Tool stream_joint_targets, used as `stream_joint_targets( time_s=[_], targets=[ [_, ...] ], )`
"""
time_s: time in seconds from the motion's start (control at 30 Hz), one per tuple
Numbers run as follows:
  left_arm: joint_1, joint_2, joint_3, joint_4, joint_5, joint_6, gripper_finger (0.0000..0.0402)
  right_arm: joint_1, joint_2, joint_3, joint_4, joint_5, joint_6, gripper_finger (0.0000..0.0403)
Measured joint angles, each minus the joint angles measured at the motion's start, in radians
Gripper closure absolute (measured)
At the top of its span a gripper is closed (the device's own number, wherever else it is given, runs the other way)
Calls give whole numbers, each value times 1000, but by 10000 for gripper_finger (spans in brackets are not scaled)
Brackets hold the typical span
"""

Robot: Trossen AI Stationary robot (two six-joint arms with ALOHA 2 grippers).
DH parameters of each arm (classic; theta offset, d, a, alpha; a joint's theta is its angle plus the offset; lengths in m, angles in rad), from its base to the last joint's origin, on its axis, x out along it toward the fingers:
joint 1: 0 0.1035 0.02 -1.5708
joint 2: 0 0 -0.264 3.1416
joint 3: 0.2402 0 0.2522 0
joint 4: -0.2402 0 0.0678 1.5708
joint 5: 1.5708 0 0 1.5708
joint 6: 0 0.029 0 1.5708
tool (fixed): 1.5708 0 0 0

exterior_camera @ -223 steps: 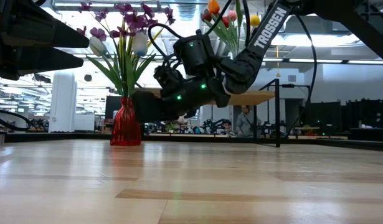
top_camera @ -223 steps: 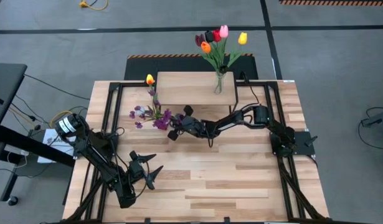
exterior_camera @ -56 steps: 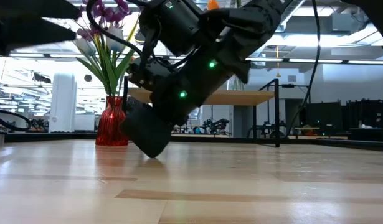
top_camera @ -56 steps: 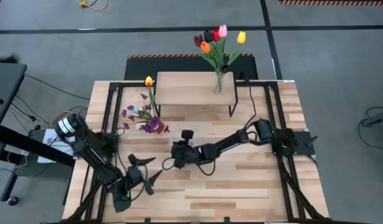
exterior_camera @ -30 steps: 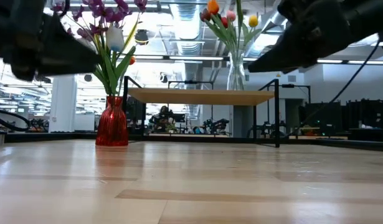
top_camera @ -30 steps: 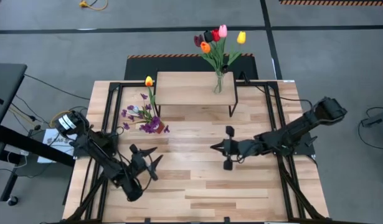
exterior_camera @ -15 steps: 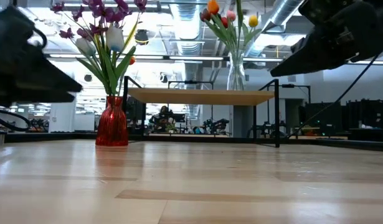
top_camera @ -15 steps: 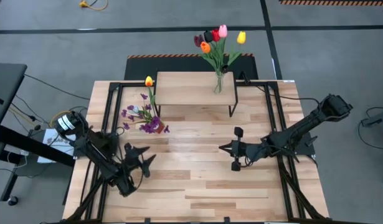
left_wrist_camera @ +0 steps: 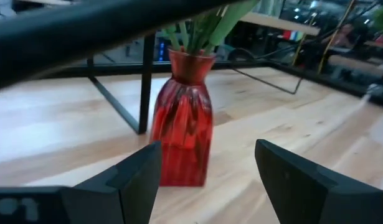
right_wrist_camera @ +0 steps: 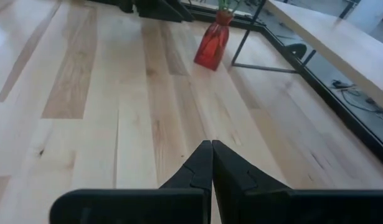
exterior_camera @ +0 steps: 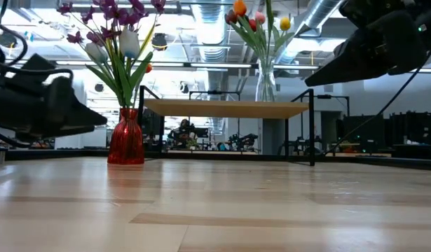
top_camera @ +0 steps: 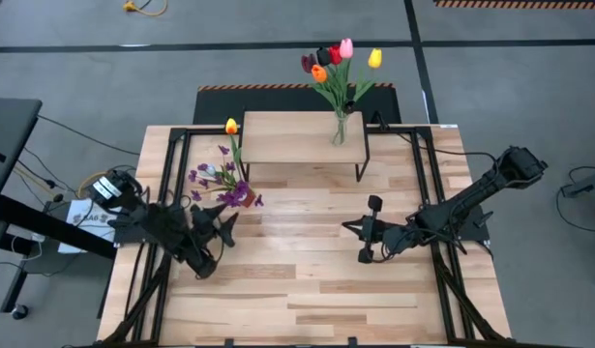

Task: Pick and place flowers into a vace then onto a shelf
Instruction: Put the red vase filled with flowers on the shelf

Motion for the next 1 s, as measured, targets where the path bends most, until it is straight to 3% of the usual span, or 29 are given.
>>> stream_joint_targets(
  time_s=[0.1, 0.43, 0.77, 1.0],
  targets=[
    [42, 0, 9, 3, 27, 38, 154, 0, 0, 0, 2, 2, 0, 403],
    [132, 0, 11, 33, 259, 35, 155, -2, 0, 0, 3, 18, -1, 403],
    [74, 0, 107, 91, 255, 344, 154, -2, 0, 0, 6, 22, -1, 403],
    [87, 0, 134, 89, 467, 336, 154, -2, 0, 0, 6, 21, -1, 403]
  ],
)
